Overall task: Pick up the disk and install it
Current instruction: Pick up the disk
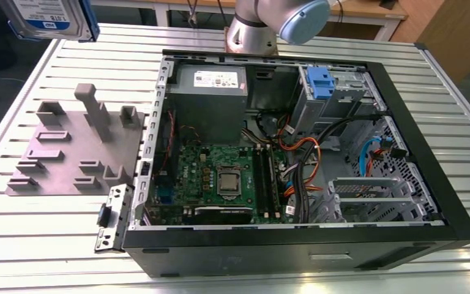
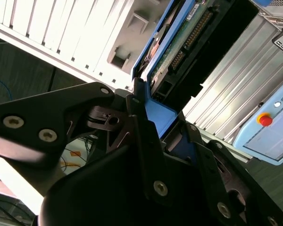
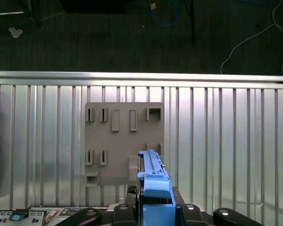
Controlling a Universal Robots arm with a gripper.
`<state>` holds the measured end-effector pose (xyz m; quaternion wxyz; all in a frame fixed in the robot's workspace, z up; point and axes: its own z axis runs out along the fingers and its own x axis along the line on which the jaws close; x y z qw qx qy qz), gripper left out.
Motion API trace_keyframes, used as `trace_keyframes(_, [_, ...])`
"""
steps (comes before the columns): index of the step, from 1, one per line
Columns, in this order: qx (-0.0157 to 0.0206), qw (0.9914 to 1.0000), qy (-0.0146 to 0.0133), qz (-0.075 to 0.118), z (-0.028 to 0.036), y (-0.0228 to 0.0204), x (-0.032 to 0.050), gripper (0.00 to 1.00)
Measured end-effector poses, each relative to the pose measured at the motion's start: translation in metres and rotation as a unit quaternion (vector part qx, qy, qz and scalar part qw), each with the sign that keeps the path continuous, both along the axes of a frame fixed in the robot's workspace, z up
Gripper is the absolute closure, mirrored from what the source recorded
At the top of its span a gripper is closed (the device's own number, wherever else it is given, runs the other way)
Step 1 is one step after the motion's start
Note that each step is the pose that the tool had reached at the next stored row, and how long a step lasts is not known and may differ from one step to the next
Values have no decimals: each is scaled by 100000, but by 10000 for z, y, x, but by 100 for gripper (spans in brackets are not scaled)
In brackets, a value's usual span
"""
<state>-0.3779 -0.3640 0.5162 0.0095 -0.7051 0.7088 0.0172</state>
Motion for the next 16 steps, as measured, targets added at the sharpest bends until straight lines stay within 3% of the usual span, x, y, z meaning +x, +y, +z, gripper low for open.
trace_keyframes(16, [-2,100000,2,0,0,-1,103,64])
